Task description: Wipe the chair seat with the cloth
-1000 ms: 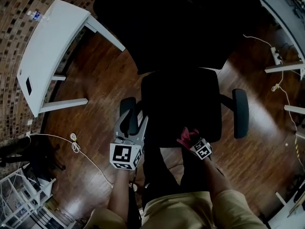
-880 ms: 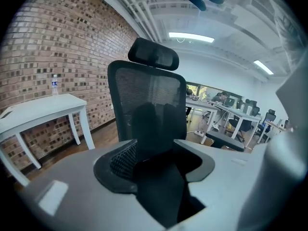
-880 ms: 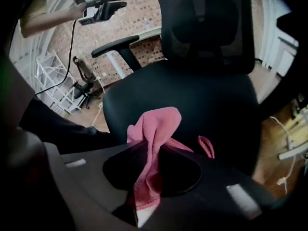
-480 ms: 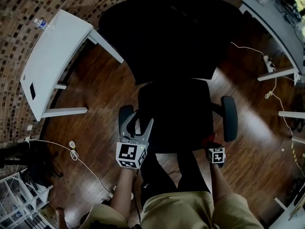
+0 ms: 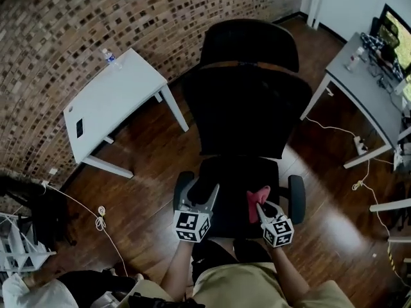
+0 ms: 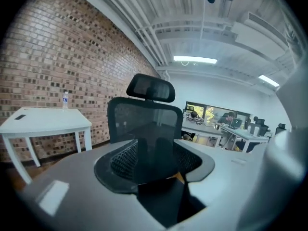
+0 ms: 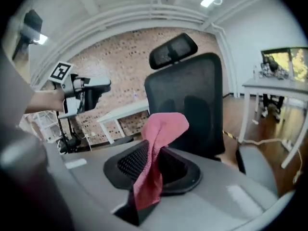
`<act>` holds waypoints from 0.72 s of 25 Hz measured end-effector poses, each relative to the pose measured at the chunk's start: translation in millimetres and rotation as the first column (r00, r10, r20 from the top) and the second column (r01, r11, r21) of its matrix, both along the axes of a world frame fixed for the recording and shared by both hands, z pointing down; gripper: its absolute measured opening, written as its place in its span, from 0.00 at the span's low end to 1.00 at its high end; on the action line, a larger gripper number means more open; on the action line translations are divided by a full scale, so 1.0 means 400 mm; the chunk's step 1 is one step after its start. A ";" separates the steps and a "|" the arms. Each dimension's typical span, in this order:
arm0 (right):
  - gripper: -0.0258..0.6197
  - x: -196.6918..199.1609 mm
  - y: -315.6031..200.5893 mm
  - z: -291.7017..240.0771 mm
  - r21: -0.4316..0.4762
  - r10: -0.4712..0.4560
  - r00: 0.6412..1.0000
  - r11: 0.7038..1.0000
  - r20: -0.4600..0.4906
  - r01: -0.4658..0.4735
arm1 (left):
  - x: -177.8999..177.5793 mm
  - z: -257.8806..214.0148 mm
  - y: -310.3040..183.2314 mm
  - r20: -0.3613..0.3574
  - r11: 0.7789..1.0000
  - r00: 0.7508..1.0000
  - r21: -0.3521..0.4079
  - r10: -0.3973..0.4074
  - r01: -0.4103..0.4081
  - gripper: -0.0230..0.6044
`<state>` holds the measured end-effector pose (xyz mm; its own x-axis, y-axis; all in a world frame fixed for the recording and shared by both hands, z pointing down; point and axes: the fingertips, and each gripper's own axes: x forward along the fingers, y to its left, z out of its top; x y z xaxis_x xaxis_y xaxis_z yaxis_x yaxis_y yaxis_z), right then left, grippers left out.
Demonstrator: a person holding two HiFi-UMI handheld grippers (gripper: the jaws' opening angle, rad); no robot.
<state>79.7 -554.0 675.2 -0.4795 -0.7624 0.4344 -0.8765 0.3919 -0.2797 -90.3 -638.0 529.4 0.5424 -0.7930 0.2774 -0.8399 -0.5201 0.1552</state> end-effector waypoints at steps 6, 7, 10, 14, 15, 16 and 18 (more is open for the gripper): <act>0.16 -0.074 -0.088 -0.423 0.402 -0.170 0.985 0.901 -0.021 0.164 | -0.033 -0.224 0.105 -0.027 0.985 0.997 0.156 -0.068 0.072 0.36; 0.16 -0.080 -0.087 -0.480 0.445 -0.159 0.987 0.882 -0.023 0.153 | -0.040 -0.258 0.127 -0.032 0.981 0.997 0.180 -0.069 0.073 0.36; 0.16 -0.099 -0.034 -0.629 0.545 -0.114 0.994 0.833 0.002 0.094 | -0.070 -0.333 0.206 -0.051 0.965 0.997 0.254 -0.051 0.063 0.36; 0.16 -0.127 0.113 -0.739 0.601 -0.071 0.996 0.799 0.049 0.027 | -0.113 -0.412 0.343 -0.104 0.956 0.994 0.289 -0.011 0.041 0.36; 0.16 -0.131 0.149 -0.755 0.604 -0.058 0.997 0.797 0.055 0.013 | -0.117 -0.422 0.375 -0.106 0.957 0.994 0.290 0.002 0.029 0.36; 0.16 -0.137 0.187 -0.767 0.602 -0.046 0.997 0.798 0.062 -0.001 | -0.121 -0.430 0.409 -0.102 0.957 0.995 0.291 0.016 0.015 0.36; 0.16 -0.162 0.275 -0.774 0.593 -0.028 0.996 0.805 0.083 -0.026 | -0.142 -0.435 0.485 -0.089 0.953 0.995 0.303 0.037 -0.009 0.36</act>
